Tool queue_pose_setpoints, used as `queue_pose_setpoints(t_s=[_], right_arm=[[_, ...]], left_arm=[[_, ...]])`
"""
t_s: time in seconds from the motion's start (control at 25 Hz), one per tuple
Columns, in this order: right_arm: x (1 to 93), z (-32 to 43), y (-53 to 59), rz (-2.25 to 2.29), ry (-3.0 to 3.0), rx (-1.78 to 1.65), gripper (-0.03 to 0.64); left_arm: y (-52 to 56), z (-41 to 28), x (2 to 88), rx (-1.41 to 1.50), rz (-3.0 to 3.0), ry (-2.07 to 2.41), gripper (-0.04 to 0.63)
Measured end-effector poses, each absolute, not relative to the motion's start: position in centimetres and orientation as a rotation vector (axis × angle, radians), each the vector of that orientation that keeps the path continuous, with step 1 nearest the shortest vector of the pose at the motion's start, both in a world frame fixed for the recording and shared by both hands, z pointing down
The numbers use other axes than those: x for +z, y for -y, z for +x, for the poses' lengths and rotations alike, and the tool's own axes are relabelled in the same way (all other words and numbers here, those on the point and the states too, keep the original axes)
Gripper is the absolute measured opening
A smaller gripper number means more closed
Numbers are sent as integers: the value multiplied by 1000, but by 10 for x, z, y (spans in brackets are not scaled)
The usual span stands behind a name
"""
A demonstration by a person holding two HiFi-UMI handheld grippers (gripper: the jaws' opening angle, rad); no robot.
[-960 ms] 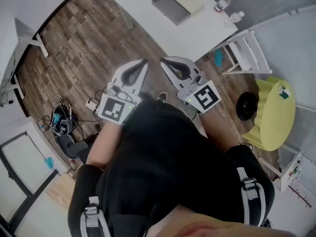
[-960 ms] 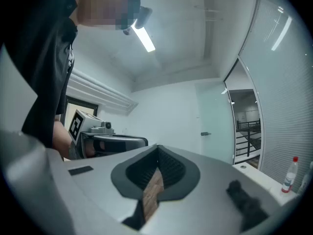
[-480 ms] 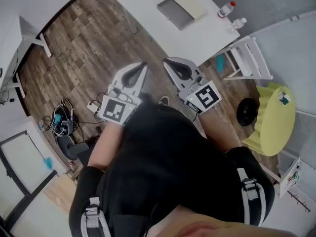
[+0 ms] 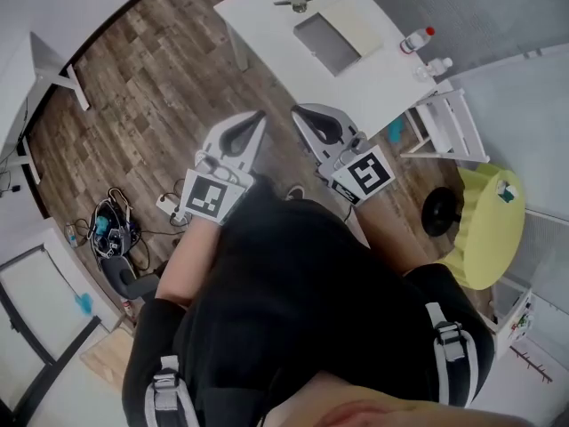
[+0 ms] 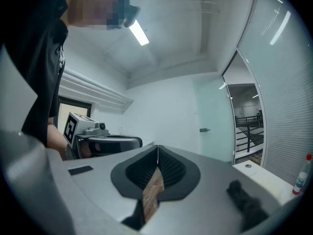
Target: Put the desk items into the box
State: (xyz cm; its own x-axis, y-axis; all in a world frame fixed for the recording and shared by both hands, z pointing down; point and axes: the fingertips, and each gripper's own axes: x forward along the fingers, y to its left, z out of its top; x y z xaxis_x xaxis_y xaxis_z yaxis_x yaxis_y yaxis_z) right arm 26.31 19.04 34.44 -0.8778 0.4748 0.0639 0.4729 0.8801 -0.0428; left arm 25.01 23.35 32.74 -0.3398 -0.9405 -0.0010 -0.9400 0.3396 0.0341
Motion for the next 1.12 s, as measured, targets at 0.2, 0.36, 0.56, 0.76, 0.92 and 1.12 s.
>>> queue_pose_setpoints(t_s=[0.2,0.36,0.56,0.76,0.92,1.12], right_arm=[[342,214,-205,-781,2965,10,17],[340,182,-218,-797,2959,6,17],[344,147,-234,-796,2945,10,17],[348,109,-250,-797,2932,9,17],[349,77,-267,-796,2926,12,17],[351,48,-280,-799,2922,27,17]], left_arm=[[-248,201,326,-69,1769,2581,12],[-257,170,324,-80,1768,2587,12],[-271,134,325,-81,1774,2575,12],[-285,96,327,-85,1784,2572,12],[-299,66,329,-80,1795,2566,12],[-311,41,330,-74,1796,2554,12]])
